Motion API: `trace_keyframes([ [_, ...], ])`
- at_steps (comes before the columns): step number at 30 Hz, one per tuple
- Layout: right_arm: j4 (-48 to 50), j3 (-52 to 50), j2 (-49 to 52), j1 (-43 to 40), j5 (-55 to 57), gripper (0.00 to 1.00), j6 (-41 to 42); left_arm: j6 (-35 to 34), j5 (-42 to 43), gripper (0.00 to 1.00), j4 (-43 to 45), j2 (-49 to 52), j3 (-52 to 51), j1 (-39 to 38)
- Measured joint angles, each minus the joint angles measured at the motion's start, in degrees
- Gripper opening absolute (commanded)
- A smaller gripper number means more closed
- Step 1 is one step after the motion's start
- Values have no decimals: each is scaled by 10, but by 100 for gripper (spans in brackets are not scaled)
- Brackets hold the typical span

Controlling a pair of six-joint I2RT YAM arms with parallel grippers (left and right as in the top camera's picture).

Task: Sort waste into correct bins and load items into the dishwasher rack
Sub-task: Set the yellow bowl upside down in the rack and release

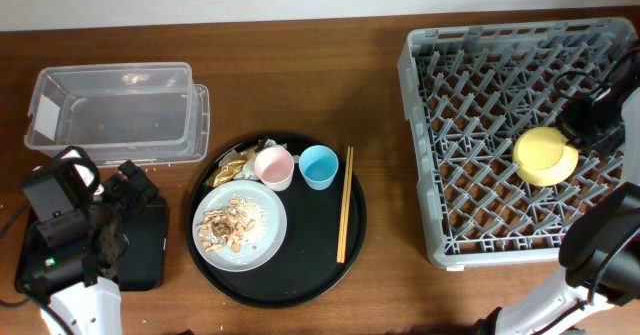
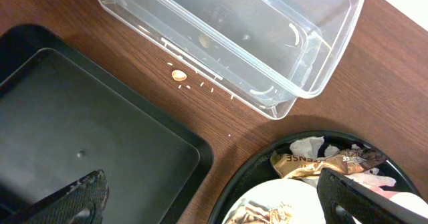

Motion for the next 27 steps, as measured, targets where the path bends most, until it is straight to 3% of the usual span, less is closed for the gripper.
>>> trace_keyframes([
  [9, 1, -13, 0, 4, -29, 4, -28, 0, 0, 99, 0, 0, 0, 0],
  [19, -45, -14, 4, 7, 80, 4, 38, 0, 0, 99, 0, 0, 0, 0],
  [27, -46, 3, 5, 7, 95, 4, 46, 0, 0, 99, 0, 0, 0, 0],
])
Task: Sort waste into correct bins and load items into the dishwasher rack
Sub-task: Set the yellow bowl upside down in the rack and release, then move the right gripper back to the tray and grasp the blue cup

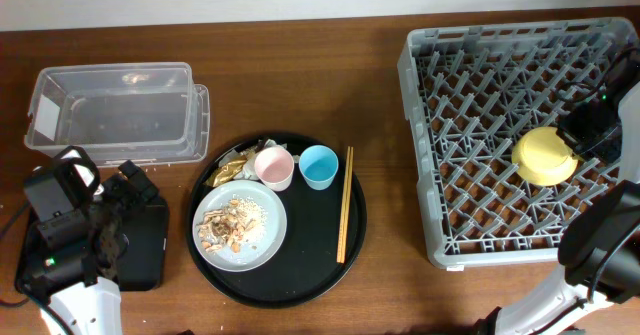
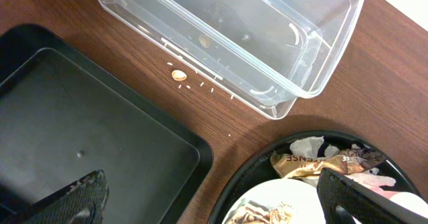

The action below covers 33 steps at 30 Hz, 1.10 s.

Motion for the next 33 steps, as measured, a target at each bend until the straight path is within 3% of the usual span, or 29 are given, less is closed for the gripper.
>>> trace_keyframes([
  [7, 24, 0, 27, 0, -15, 8, -5, 0, 0, 99, 0, 0, 0, 0],
  [9, 29, 0, 27, 0, -15, 4, -6, 0, 0, 99, 0, 0, 0, 0],
  [14, 14, 0, 25, 1, -32, 5, -8, 0, 0, 99, 0, 0, 0, 0],
  [16, 2, -1, -3, 13, -53, 26, -18, 0, 0, 99, 0, 0, 0, 0],
  [18, 3, -1, -57, 41, -97, 64, -58, 0, 0, 99, 0, 0, 0, 0],
  [19, 0, 0, -114, 87, -148, 74, -105, 0, 0, 99, 0, 0, 0, 0],
  [24, -12, 5, -135, 282, -218, 73, -235, 0, 0, 99, 0, 0, 0, 0],
  [25, -10, -1, -108, 335, -193, 73, -233, 0, 0, 99, 0, 0, 0, 0],
  [29, -7, -9, -49, 407, -93, 69, -178, 0, 0, 99, 0, 0, 0, 0],
  [33, -6, -10, -11, 411, -47, 68, -154, 0, 0, 99, 0, 0, 0, 0],
])
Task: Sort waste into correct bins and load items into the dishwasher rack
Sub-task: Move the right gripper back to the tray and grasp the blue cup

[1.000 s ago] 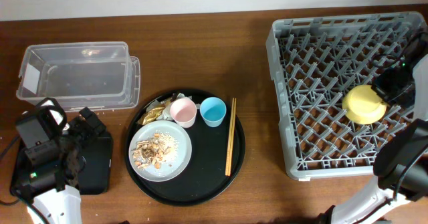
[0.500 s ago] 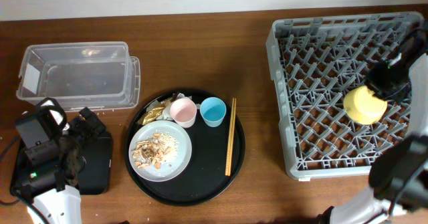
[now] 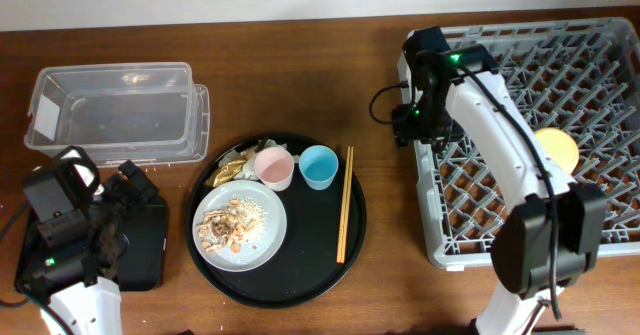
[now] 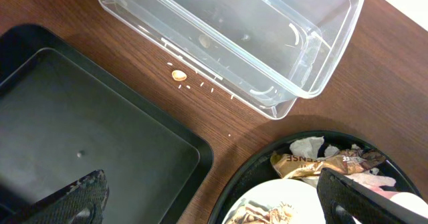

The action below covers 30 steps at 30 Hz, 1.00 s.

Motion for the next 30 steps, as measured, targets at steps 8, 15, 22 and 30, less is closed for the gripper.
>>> trace_keyframes([
  [8, 31, -20, 19, -26, -12, 63, -16, 0, 0, 99, 0, 0, 0, 0],
  [15, 68, -52, 28, -26, -25, 39, -26, 0, 0, 99, 0, 0, 0, 0],
  [22, 70, -52, 28, -32, -32, 33, -24, 0, 0, 99, 0, 0, 0, 0],
  [30, 73, -52, 28, -13, -42, 33, -24, 0, 0, 99, 0, 0, 0, 0],
])
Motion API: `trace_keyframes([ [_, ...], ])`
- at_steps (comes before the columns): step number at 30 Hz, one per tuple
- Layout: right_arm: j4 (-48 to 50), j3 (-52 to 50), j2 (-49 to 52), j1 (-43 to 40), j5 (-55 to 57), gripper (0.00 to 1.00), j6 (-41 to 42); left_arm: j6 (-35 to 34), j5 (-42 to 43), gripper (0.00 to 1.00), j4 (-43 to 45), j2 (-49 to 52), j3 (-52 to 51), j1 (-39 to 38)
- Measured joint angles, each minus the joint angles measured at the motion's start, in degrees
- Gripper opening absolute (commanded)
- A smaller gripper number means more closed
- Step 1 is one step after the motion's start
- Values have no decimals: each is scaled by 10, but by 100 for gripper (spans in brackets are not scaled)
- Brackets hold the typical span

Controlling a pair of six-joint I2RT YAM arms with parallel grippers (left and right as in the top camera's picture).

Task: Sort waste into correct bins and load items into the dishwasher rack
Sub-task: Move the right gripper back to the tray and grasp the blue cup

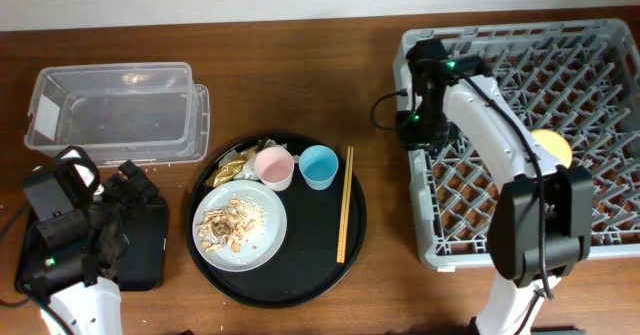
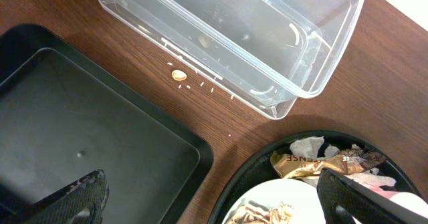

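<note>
A round black tray [image 1: 300, 280] holds a white plate [image 1: 240, 225] of food scraps, a pink cup [image 1: 273, 165], a blue cup [image 1: 318, 165], chopsticks [image 1: 344, 205] and crumpled wrappers [image 2: 328, 160]. At the right stands the grey dishwasher rack [image 1: 600, 245] with a yellow bowl [image 1: 552, 147] in it. My right gripper [image 1: 410, 130] is at the rack's left wall; its jaws are not readable. My left gripper [image 2: 214, 202] hangs open between the black bin [image 2: 80, 137] and the tray, with nothing in it.
A clear plastic bin [image 1: 110, 115] sits at the back left, with a few crumbs [image 2: 178, 75] on the wood beside it. The black bin lies under my left arm at the front left. The right arm arches over the rack's left half.
My right gripper sits slightly nearer along the rack's left wall. The rack's near left corner looks nudged a little to the left. The left arm and the tray items are unchanged.
My right gripper was at the yellow bowl on the rack's right side, and stayed there a second later. Then the bowl lay alone in the rack and the right arm reached the rack's left edge, where it still is. The left gripper stayed open throughout.
</note>
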Motion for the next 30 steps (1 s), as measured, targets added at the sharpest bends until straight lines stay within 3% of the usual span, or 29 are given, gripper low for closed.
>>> trace_keyframes([
  [3, 3, 0, 0, 17, -9, 34, 0, 0, 0, 99, 0, 0, 0, 0],
  [6, 3, 0, 0, 17, -17, 43, 0, 0, 0, 99, 0, 0, 0, 0],
  [9, -38, 21, 3, 18, -29, 45, 0, 0, 0, 99, -1, 0, 0, 0],
  [12, -110, 121, 4, 19, -39, 53, 5, 0, 0, 99, -2, 0, 0, 0],
  [16, -169, 263, -7, 29, -53, 53, 17, 0, 0, 99, -2, 1, 0, 0],
  [24, -131, 281, 19, 251, -26, 54, 37, -2, 0, 99, -2, 1, 0, 0],
  [30, -110, 280, 83, 293, 35, 47, 97, -2, 0, 99, -2, 1, 0, 0],
])
